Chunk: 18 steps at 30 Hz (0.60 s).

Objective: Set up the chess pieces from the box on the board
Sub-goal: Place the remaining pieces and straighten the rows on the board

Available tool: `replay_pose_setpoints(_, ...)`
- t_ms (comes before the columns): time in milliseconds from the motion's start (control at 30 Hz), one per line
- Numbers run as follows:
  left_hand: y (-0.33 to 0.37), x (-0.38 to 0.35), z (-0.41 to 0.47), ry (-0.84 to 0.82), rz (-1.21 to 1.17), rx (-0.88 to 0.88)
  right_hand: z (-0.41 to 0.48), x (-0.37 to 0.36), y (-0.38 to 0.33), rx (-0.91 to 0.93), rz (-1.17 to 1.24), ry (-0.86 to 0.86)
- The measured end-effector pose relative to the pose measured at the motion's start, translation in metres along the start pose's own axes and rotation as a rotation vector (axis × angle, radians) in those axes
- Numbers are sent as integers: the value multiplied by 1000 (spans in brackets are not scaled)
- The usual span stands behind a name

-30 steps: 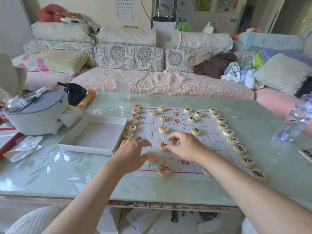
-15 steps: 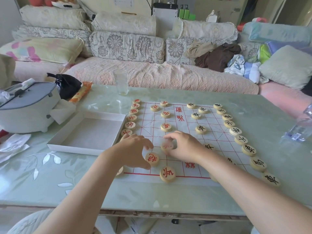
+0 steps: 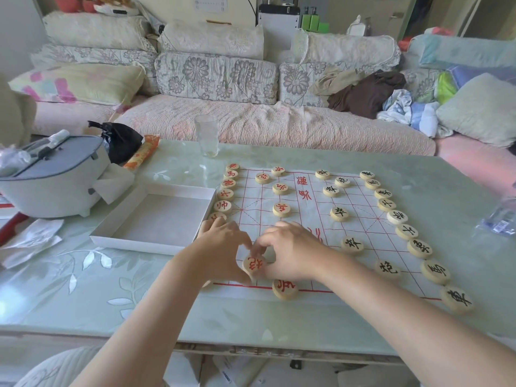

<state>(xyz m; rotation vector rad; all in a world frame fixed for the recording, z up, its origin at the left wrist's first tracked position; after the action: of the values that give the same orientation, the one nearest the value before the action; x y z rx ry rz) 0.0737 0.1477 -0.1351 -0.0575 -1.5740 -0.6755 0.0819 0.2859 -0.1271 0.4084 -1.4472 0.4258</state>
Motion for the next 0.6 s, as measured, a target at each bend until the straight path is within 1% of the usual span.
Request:
replay_pose_setpoints(167,-4,2,-5,14,-58,8,-1,0,6,11,-1,-83)
replay_pose_setpoints(300,-5,2,-6,53,-91,19,-1,0,11,-74,49,-81)
replay_pose_setpoints(433,4,0,-4,60,-145,-16,-4,2,4,-68,-13,-85)
replay_pose_setpoints(533,4,0,-3,83,-196,-8,-4,4,2,-87,6,-84)
replay_pose_setpoints(600,3,1,-3,92,-180,2,-3,4,1,-90,13,-81)
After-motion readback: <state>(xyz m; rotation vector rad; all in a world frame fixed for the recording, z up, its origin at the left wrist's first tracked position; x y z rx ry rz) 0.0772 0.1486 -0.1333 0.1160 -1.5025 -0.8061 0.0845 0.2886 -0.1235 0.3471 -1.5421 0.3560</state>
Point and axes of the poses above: each hand's wrist, its own z-axis towards the middle knuckle, its own x-axis out of the back of the hand, y = z × x, the point moved 5 cm from there along z, towards the middle knuckle, and after that the axes turned 15 degrees about -z, right-handed, at the moved point
